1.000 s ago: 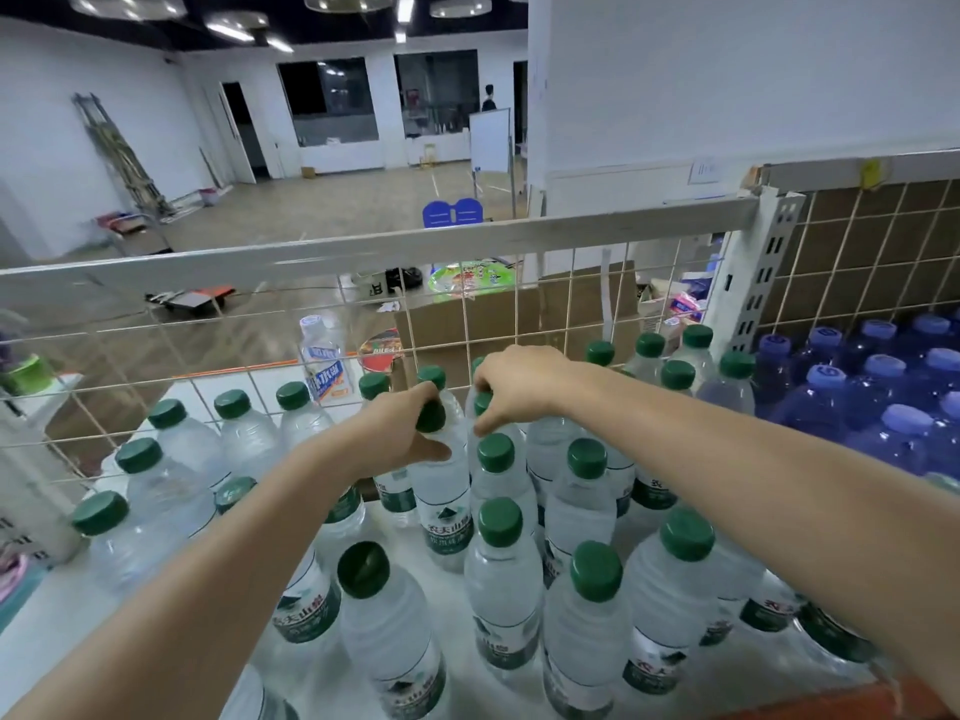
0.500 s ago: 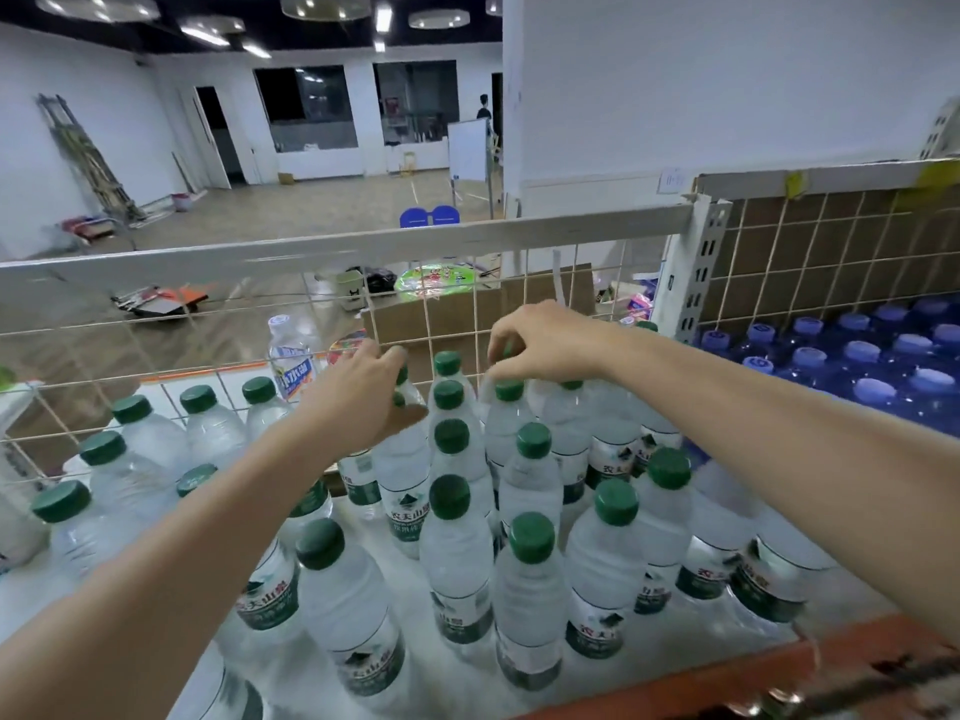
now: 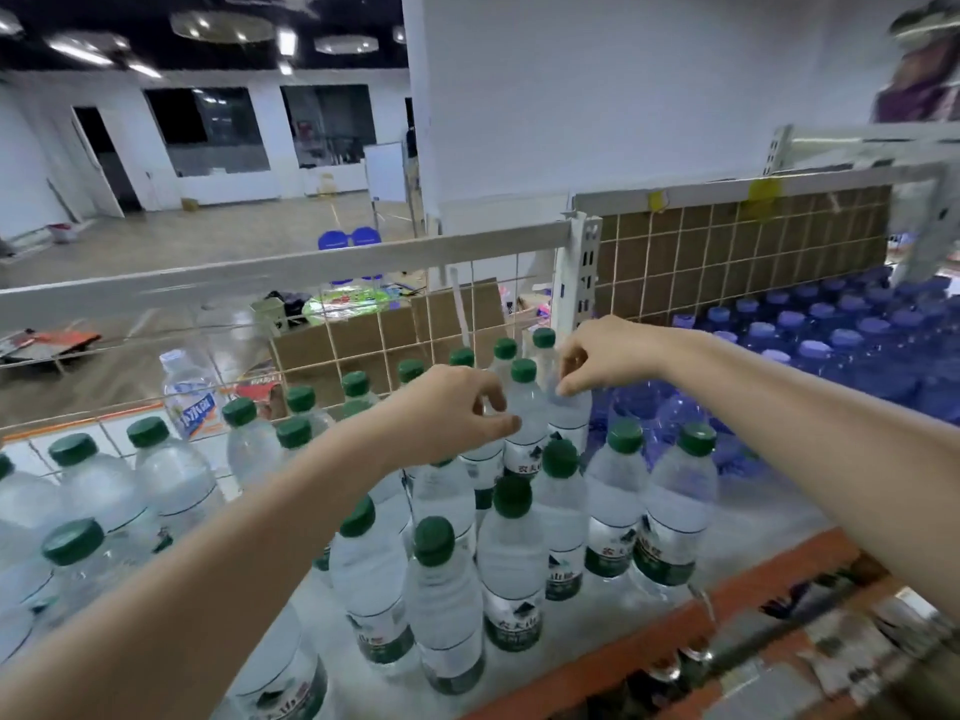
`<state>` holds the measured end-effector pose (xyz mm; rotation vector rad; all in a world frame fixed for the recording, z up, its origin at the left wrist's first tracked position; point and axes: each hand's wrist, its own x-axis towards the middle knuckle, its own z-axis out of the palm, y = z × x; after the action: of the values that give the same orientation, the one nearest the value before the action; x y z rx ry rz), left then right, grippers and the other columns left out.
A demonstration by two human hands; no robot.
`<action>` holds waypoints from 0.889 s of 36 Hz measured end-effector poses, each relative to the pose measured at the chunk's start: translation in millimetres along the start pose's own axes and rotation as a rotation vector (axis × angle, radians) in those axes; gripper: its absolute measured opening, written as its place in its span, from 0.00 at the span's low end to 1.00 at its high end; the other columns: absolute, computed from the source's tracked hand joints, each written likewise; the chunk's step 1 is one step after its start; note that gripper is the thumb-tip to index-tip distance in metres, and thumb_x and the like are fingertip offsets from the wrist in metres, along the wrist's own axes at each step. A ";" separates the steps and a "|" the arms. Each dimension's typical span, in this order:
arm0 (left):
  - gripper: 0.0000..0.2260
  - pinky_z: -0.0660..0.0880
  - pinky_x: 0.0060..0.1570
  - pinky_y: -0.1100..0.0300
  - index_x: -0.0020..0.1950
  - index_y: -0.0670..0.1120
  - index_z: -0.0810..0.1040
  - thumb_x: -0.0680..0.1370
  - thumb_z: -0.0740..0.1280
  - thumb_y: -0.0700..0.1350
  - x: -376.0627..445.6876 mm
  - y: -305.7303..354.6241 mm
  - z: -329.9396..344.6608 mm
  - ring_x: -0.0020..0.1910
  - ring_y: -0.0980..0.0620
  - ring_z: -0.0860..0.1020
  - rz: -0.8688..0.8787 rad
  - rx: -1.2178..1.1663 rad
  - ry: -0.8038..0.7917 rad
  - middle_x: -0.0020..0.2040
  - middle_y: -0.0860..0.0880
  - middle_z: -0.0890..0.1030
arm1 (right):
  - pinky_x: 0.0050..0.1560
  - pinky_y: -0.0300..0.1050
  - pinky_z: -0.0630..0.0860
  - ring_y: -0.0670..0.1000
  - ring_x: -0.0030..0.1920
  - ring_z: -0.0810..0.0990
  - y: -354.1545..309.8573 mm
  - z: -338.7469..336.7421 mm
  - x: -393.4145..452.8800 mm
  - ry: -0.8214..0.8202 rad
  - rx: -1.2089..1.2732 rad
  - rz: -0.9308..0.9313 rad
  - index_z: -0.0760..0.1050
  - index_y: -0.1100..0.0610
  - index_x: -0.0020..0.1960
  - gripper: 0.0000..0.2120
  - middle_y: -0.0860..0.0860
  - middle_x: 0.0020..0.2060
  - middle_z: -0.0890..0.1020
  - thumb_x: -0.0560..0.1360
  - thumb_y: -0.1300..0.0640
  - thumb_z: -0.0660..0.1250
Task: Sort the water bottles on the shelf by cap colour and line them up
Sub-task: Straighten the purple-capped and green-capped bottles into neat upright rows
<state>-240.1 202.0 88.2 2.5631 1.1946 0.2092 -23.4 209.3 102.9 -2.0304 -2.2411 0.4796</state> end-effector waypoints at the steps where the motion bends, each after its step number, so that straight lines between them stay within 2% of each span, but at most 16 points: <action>1: 0.17 0.73 0.38 0.64 0.60 0.48 0.75 0.78 0.64 0.57 3.1 6.6 2.4 0.40 0.55 0.77 0.005 -0.004 -0.005 0.44 0.54 0.75 | 0.41 0.44 0.78 0.50 0.37 0.79 4.7 -0.7 -0.9 -0.011 0.000 -0.001 0.81 0.54 0.47 0.08 0.50 0.39 0.82 0.74 0.50 0.71; 6: 0.20 0.75 0.47 0.60 0.62 0.49 0.74 0.76 0.65 0.59 18.2 39.5 13.1 0.46 0.53 0.76 0.014 0.020 -0.046 0.50 0.52 0.77 | 0.40 0.42 0.72 0.49 0.38 0.77 29.8 -5.5 -12.1 -0.018 -0.061 -0.062 0.81 0.56 0.46 0.14 0.52 0.40 0.82 0.75 0.45 0.69; 8: 0.23 0.75 0.47 0.59 0.64 0.49 0.72 0.75 0.66 0.60 25.4 53.6 17.1 0.48 0.52 0.76 0.003 0.016 -0.070 0.52 0.51 0.77 | 0.38 0.41 0.70 0.49 0.37 0.75 41.6 -8.6 -17.5 -0.032 -0.084 -0.077 0.81 0.57 0.45 0.16 0.51 0.38 0.81 0.74 0.44 0.69; 11: 0.27 0.76 0.52 0.55 0.67 0.50 0.70 0.73 0.68 0.62 39.1 74.2 27.3 0.49 0.51 0.76 -0.026 0.049 -0.101 0.56 0.50 0.77 | 0.31 0.36 0.68 0.46 0.30 0.73 60.0 -16.8 -25.1 -0.097 -0.104 -0.070 0.80 0.60 0.44 0.17 0.49 0.32 0.78 0.73 0.44 0.69; 13: 0.27 0.75 0.53 0.55 0.67 0.51 0.70 0.73 0.68 0.62 45.9 89.0 35.1 0.49 0.51 0.75 -0.033 0.054 -0.115 0.54 0.51 0.77 | 0.31 0.36 0.68 0.45 0.30 0.74 71.1 -21.9 -29.9 -0.195 -0.100 -0.058 0.79 0.58 0.41 0.16 0.47 0.32 0.79 0.73 0.44 0.70; 16: 0.22 0.69 0.47 0.61 0.66 0.52 0.71 0.74 0.69 0.57 50.2 108.6 46.2 0.45 0.55 0.72 -0.046 0.010 -0.124 0.44 0.59 0.72 | 0.31 0.38 0.68 0.49 0.35 0.76 82.7 -22.8 -36.1 -0.398 -0.093 -0.017 0.76 0.53 0.40 0.14 0.49 0.36 0.82 0.71 0.42 0.71; 18: 0.19 0.67 0.46 0.63 0.65 0.52 0.72 0.75 0.69 0.53 53.2 114.9 53.8 0.48 0.53 0.73 -0.064 0.029 -0.141 0.47 0.57 0.74 | 0.31 0.38 0.69 0.50 0.36 0.78 88.5 -18.9 -38.7 -0.486 -0.102 -0.008 0.75 0.53 0.41 0.16 0.50 0.38 0.84 0.70 0.41 0.72; 20: 0.12 0.69 0.46 0.60 0.57 0.52 0.73 0.76 0.69 0.51 56.8 114.5 61.8 0.51 0.50 0.75 -0.088 0.055 -0.148 0.48 0.54 0.76 | 0.32 0.39 0.71 0.51 0.36 0.80 93.5 -12.8 -40.6 -0.527 -0.110 -0.018 0.73 0.55 0.42 0.18 0.51 0.38 0.85 0.69 0.42 0.74; 21: 0.07 0.70 0.45 0.59 0.50 0.54 0.72 0.76 0.69 0.50 57.9 113.2 64.9 0.48 0.50 0.75 -0.098 0.053 -0.144 0.44 0.56 0.75 | 0.32 0.39 0.72 0.51 0.35 0.81 95.8 -9.4 -41.2 -0.535 -0.109 -0.030 0.72 0.56 0.43 0.19 0.52 0.38 0.85 0.69 0.43 0.74; 22: 0.09 0.69 0.42 0.59 0.44 0.57 0.69 0.76 0.69 0.49 59.2 111.2 67.7 0.44 0.52 0.74 -0.106 0.046 -0.145 0.40 0.58 0.72 | 0.32 0.40 0.74 0.51 0.35 0.81 97.7 -6.1 -41.4 -0.536 -0.098 -0.046 0.71 0.57 0.44 0.19 0.53 0.38 0.85 0.69 0.45 0.75; 24: 0.13 0.67 0.35 0.61 0.38 0.56 0.65 0.76 0.69 0.49 61.5 108.5 71.1 0.37 0.56 0.71 -0.121 0.016 -0.143 0.38 0.58 0.71 | 0.32 0.42 0.76 0.52 0.33 0.82 101.2 -1.3 -40.7 -0.502 -0.061 -0.091 0.69 0.58 0.43 0.17 0.56 0.37 0.85 0.71 0.51 0.74; 26: 0.10 0.67 0.35 0.61 0.41 0.51 0.68 0.76 0.69 0.49 63.8 106.5 70.9 0.38 0.53 0.72 -0.139 -0.003 -0.134 0.40 0.53 0.73 | 0.30 0.41 0.76 0.51 0.31 0.81 103.0 -1.1 -39.3 -0.429 -0.047 -0.139 0.66 0.58 0.42 0.15 0.57 0.34 0.83 0.71 0.56 0.73; 28: 0.11 0.69 0.38 0.58 0.48 0.44 0.71 0.76 0.69 0.50 66.4 102.9 68.7 0.42 0.48 0.74 -0.170 -0.011 -0.124 0.44 0.48 0.76 | 0.29 0.40 0.75 0.51 0.30 0.81 103.9 -3.6 -36.9 -0.376 -0.050 -0.170 0.65 0.58 0.41 0.15 0.55 0.32 0.81 0.71 0.57 0.73; 32: 0.11 0.69 0.39 0.58 0.47 0.44 0.72 0.75 0.69 0.50 70.6 92.9 58.7 0.38 0.51 0.72 -0.214 -0.070 -0.052 0.42 0.48 0.75 | 0.30 0.40 0.76 0.50 0.31 0.81 108.8 -7.7 -26.5 -0.292 -0.005 -0.195 0.65 0.57 0.40 0.16 0.56 0.34 0.82 0.70 0.55 0.74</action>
<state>-112.6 187.3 64.1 2.3460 1.4034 0.1332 85.9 192.6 83.5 -1.8177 -2.5720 0.7965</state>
